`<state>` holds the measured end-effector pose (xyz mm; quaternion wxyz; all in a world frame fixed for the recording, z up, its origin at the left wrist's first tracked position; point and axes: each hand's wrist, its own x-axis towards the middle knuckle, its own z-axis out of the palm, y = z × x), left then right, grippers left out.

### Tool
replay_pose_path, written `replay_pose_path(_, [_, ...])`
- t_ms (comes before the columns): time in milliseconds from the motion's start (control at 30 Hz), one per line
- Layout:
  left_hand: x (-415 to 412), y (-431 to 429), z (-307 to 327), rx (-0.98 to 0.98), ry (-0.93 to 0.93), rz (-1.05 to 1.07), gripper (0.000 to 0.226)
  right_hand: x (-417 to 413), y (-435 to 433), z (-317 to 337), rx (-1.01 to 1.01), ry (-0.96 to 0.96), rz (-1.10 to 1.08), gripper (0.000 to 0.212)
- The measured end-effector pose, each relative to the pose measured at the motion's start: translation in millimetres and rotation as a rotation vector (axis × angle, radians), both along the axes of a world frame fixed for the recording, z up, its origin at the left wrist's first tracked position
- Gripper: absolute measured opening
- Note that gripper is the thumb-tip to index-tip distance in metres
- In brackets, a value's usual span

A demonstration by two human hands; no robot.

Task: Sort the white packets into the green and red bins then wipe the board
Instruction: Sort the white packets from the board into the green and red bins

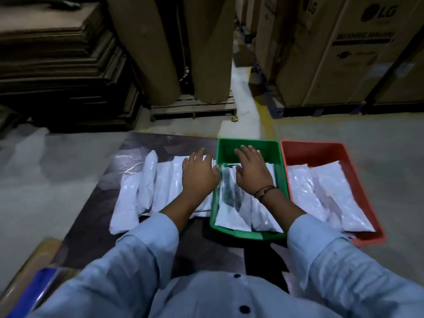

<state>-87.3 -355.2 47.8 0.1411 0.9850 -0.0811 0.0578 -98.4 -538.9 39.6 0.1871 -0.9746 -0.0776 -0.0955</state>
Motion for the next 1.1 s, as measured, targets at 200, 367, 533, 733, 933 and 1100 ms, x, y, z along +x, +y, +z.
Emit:
replay_pose_path(200, [11.7,89.4,-11.0,-0.008,-0.016,0.125,0.045,20.5,84.3,-6.9,-0.027,0.02,0.061,0.058])
replay_pose_path(367, [19.9,166.3,-32.4,0.01,0.027,0.238,0.051,39.7,143.3,-25.1,-0.047,0.046,0.105,0.058])
replay_pose_path(533, [22.6,223.5,-56.9,-0.058,0.054,0.33,0.048,47.4,191.7,-44.7,-0.037,0.117,0.127,0.06])
replay_pose_path(733, [16.9,265.7,-92.3,-0.06,0.239,0.372,0.056,50.4,248.5,-69.6,-0.1,0.247,0.288,0.059])
replay_pose_path(933, [7.8,281.9,-123.2,-0.212,0.515,0.313,0.09,48.1,283.0,-78.5,-0.266,0.285,0.41,0.056])
replay_pose_path(1100, [0.4,273.4,-116.8,-0.235,0.49,0.325,0.109,39.9,276.4,-78.9,-0.318,0.287,0.258,0.056])
